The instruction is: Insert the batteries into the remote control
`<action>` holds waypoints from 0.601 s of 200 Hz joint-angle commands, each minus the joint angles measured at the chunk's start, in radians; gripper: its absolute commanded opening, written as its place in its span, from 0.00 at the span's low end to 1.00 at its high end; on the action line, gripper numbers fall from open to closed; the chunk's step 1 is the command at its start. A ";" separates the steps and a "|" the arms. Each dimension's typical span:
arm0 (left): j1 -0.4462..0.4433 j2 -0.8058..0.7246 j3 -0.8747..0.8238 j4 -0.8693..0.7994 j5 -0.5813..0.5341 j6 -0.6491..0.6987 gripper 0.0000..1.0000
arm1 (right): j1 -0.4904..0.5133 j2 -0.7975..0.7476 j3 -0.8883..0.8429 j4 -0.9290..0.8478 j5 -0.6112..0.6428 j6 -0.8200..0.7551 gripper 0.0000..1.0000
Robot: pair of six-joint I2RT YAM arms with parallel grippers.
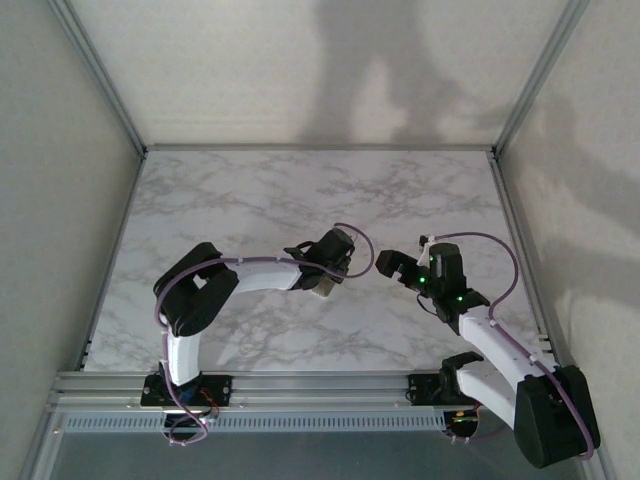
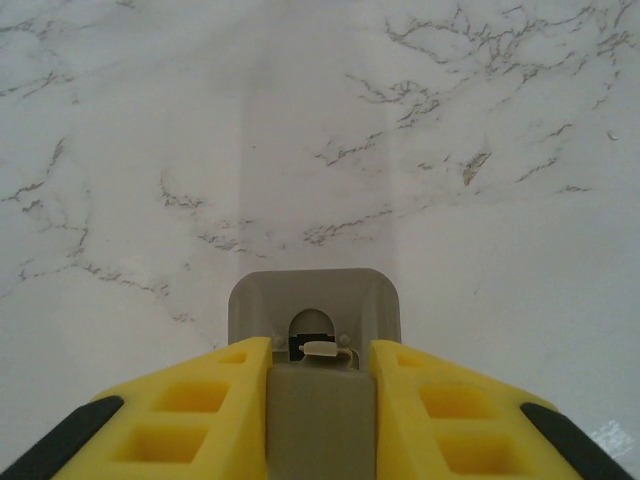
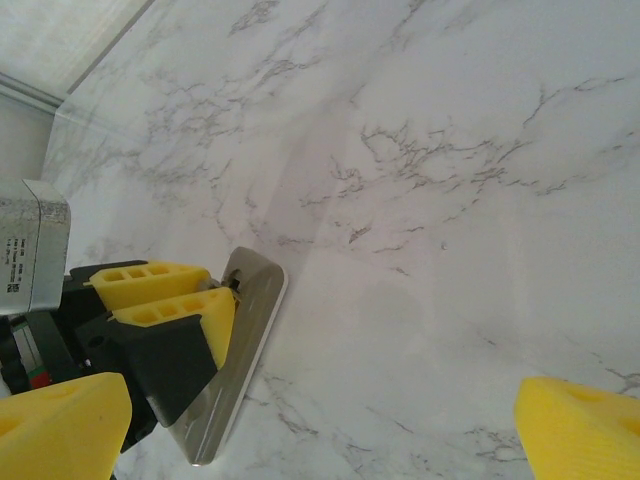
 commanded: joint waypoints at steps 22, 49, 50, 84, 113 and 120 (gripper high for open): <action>0.005 -0.009 0.001 0.015 -0.045 -0.029 0.27 | -0.006 0.006 -0.004 0.024 0.007 0.012 0.99; 0.005 0.004 0.000 0.028 -0.056 -0.038 0.27 | -0.006 0.008 -0.004 0.024 0.007 0.012 0.99; 0.005 0.004 0.000 0.029 -0.056 -0.038 0.27 | -0.005 0.008 -0.004 0.024 0.007 0.013 0.99; 0.008 0.008 -0.017 0.060 -0.073 -0.060 0.27 | -0.007 0.013 -0.003 0.026 0.006 0.013 0.99; 0.008 0.003 -0.034 0.079 -0.077 -0.086 0.28 | -0.006 0.012 -0.002 0.026 0.005 0.013 0.99; 0.008 -0.001 -0.042 0.086 -0.081 -0.094 0.27 | -0.006 0.012 -0.003 0.026 0.006 0.012 0.99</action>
